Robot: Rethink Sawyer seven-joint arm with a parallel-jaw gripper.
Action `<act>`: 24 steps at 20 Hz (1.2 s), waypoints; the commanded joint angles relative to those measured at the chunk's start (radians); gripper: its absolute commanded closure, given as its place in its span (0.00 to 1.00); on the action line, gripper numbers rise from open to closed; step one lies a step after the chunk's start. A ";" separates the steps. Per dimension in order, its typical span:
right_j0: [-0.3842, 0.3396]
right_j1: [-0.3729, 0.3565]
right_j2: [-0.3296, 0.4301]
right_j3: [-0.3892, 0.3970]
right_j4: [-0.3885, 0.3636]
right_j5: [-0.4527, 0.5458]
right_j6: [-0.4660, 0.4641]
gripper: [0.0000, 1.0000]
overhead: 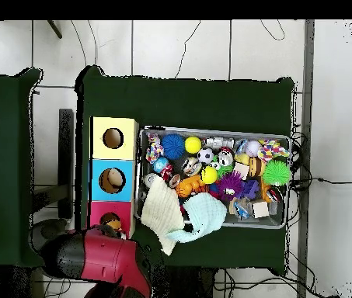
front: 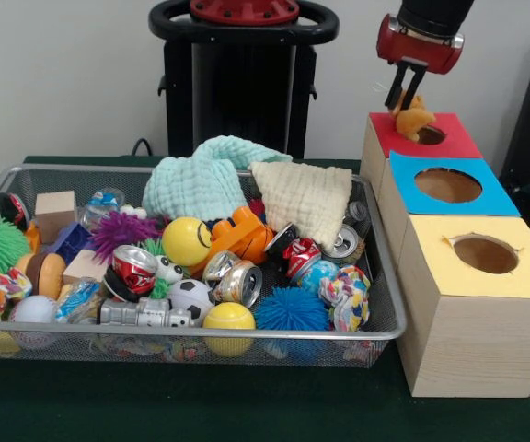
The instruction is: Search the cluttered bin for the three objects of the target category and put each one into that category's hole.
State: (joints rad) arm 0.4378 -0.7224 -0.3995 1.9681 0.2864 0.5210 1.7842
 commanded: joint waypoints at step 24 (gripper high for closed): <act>-0.005 0.057 0.003 -0.060 0.009 0.080 0.245 0.00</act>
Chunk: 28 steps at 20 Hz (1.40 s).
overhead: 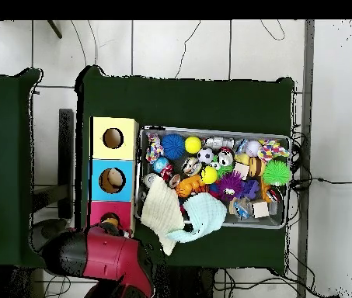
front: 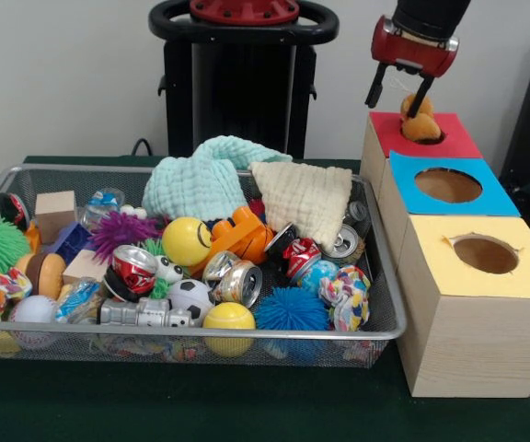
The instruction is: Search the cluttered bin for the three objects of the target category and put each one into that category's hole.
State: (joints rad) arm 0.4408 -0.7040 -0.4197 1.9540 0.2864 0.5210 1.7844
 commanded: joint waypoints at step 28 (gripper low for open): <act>0.192 0.062 -0.262 -0.048 -0.008 -0.043 0.354 0.00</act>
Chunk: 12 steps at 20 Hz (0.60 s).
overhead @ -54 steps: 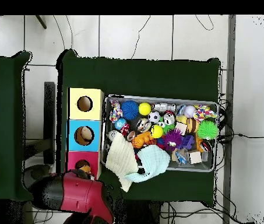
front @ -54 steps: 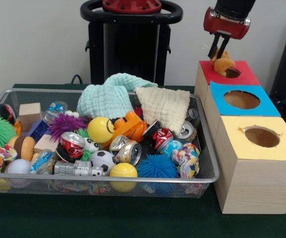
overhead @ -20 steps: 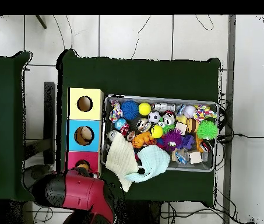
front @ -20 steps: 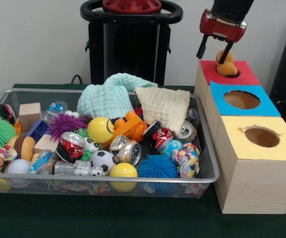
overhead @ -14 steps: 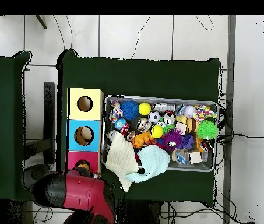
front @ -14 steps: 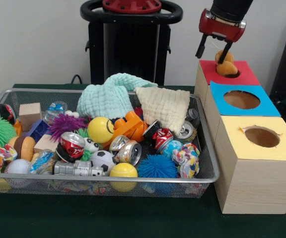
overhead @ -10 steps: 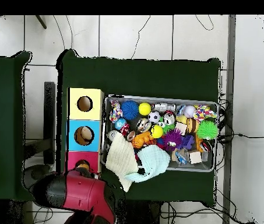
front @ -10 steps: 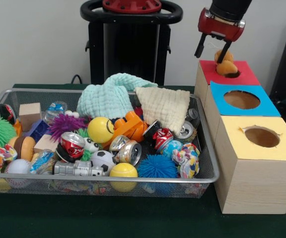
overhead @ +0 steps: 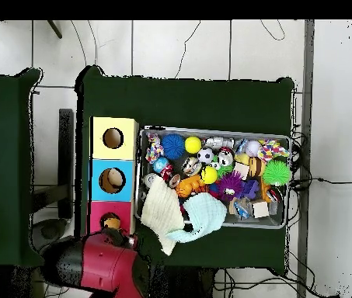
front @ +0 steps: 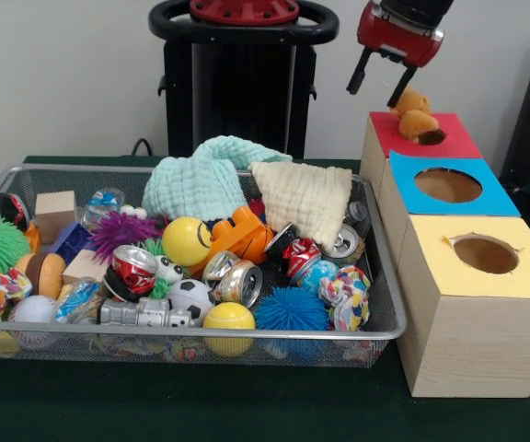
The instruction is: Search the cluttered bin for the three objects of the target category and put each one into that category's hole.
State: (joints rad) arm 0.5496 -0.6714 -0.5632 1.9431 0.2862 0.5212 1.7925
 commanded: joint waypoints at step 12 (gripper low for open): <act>0.274 -0.005 -0.278 0.109 0.046 -0.310 0.462 0.00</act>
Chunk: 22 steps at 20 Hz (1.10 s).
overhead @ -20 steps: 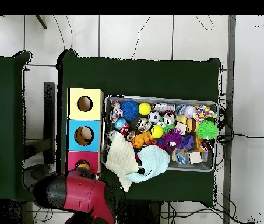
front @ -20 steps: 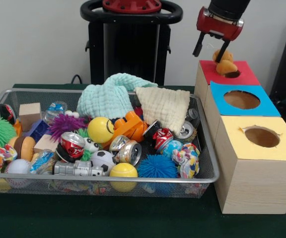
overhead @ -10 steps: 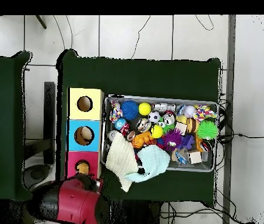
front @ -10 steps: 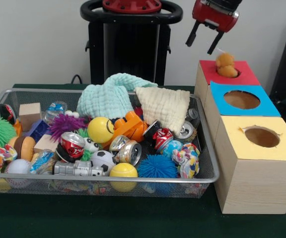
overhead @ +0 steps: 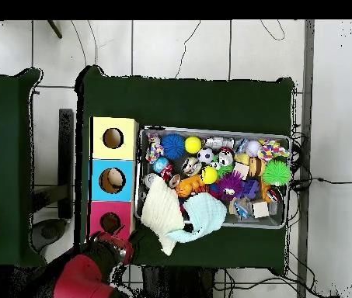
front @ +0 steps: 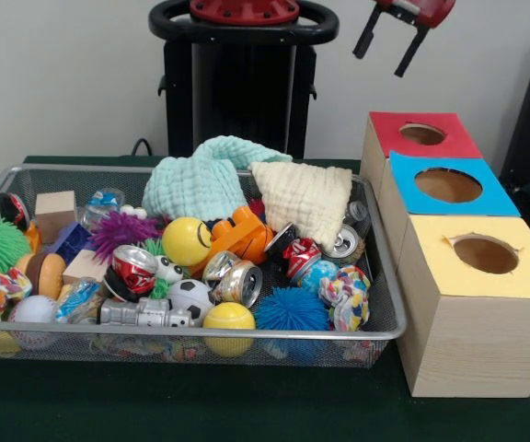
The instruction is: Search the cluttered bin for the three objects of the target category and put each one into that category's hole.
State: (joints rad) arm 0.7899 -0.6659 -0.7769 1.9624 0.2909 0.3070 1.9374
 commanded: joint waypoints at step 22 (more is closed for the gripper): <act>-0.778 -0.224 0.351 0.340 -0.443 -0.504 0.179 0.00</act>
State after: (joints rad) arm 0.0853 -0.8544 -0.6238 2.2039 -0.0377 -0.1216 2.0030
